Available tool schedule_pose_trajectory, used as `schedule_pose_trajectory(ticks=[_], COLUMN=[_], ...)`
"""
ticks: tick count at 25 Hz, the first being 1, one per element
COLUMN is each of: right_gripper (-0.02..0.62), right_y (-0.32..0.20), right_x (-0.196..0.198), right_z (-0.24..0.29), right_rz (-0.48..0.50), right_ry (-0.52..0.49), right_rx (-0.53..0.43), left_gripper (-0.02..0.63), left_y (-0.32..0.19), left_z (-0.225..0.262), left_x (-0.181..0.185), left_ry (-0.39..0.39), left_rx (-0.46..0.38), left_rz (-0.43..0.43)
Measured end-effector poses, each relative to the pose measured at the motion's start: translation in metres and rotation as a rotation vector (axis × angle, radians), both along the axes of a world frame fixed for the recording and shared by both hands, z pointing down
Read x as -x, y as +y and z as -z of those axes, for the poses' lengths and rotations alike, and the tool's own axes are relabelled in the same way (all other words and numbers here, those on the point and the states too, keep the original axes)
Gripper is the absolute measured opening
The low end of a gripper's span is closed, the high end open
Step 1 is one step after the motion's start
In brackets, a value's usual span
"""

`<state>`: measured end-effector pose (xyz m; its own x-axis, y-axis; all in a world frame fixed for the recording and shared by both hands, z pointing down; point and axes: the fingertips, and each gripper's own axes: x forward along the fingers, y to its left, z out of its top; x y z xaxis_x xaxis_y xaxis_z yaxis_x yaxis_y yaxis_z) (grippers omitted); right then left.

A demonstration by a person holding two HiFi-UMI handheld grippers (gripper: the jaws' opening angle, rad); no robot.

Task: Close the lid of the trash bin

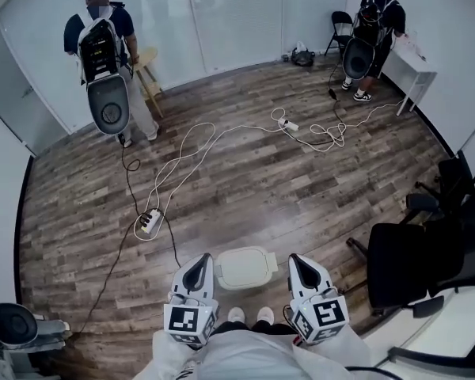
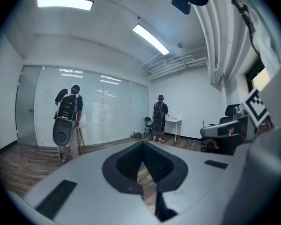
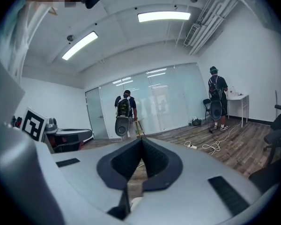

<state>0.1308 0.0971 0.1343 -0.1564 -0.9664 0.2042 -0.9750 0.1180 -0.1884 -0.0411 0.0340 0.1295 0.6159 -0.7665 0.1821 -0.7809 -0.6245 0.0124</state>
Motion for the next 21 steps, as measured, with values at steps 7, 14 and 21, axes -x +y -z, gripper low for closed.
schedule_pose_trajectory(ticks=[7, 14, 21], right_gripper=[0.023, 0.023, 0.023], right_y=[0.016, 0.018, 0.017], right_x=[-0.003, -0.009, -0.002], right_z=[-0.002, -0.010, -0.017], right_rz=[-0.017, -0.020, -0.008], right_ry=[0.007, 0.003, 0.005], right_rx=[-0.003, 0.010, 0.024], left_gripper=[0.005, 0.005, 0.005], left_y=[0.011, 0.012, 0.011], left_z=[0.012, 0.009, 0.002], left_x=[-0.012, -0.017, -0.011], left_ry=[0.007, 0.016, 0.008], left_rx=[-0.036, -0.028, -0.014], left_rz=[-0.034, -0.029, -0.025])
